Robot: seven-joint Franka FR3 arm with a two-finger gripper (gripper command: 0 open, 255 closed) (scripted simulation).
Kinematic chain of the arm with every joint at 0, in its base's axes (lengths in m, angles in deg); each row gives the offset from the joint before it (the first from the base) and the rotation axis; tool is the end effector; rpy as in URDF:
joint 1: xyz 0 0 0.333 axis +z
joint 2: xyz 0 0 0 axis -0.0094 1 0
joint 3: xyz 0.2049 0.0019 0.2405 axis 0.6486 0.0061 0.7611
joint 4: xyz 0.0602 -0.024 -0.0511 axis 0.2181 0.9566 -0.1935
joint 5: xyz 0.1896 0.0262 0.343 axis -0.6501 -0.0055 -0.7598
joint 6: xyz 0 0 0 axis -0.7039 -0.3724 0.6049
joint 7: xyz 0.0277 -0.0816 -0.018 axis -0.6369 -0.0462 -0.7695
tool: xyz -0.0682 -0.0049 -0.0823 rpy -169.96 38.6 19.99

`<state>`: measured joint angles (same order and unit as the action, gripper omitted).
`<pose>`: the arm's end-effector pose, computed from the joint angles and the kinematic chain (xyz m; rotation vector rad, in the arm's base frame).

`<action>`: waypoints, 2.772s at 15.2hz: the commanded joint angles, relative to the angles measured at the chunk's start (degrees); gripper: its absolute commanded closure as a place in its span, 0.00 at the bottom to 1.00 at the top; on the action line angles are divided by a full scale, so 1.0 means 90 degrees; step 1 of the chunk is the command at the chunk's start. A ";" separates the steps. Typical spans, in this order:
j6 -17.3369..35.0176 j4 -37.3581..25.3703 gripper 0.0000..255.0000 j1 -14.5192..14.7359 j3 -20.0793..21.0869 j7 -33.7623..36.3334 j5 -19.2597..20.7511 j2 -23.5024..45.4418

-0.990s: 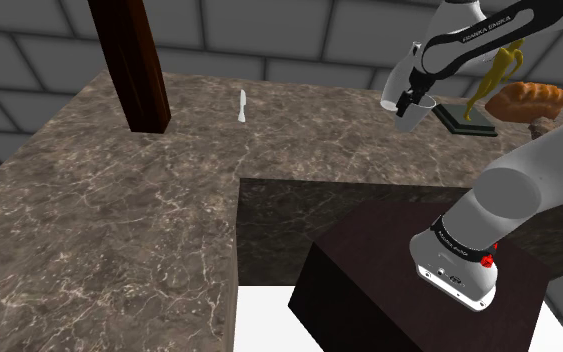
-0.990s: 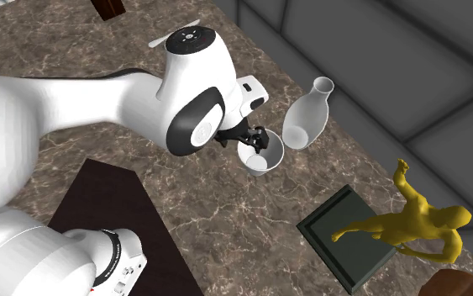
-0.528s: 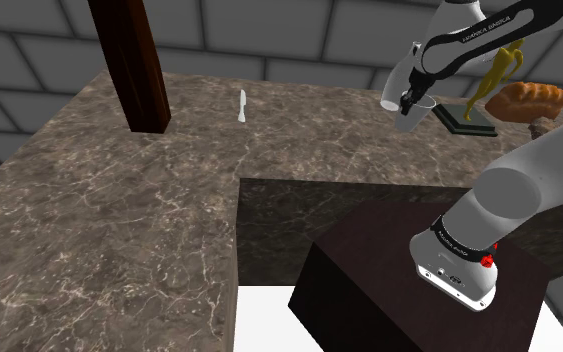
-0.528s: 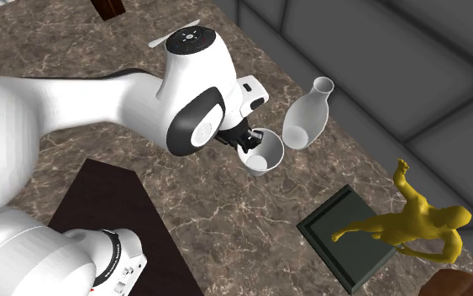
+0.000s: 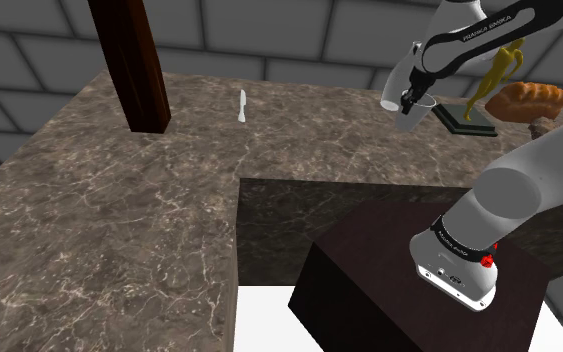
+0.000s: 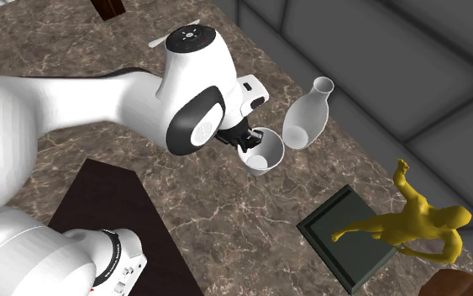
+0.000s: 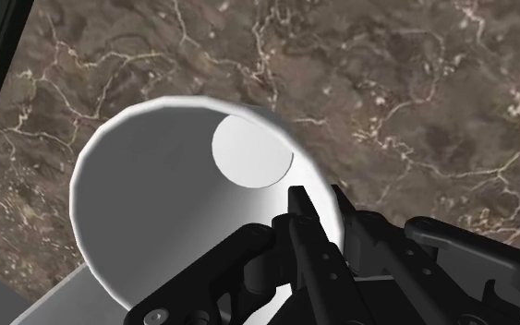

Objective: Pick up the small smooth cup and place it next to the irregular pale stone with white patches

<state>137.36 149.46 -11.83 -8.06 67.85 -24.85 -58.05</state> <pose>0.3443 -0.2518 0.3576 2.9180 -0.0283 0.0518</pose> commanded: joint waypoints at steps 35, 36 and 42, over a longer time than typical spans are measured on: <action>-0.3318 -0.2108 1.00 0.0166 0.0562 -0.0599 -0.0556 -0.1254; -0.3382 -0.2170 1.00 0.0170 0.0571 -0.0611 -0.0567 -0.1256; -0.3501 -0.1684 1.00 -0.0273 0.0106 -0.1306 -0.0161 -0.2079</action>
<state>106.00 133.93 -13.67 -6.29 57.29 -26.89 -75.85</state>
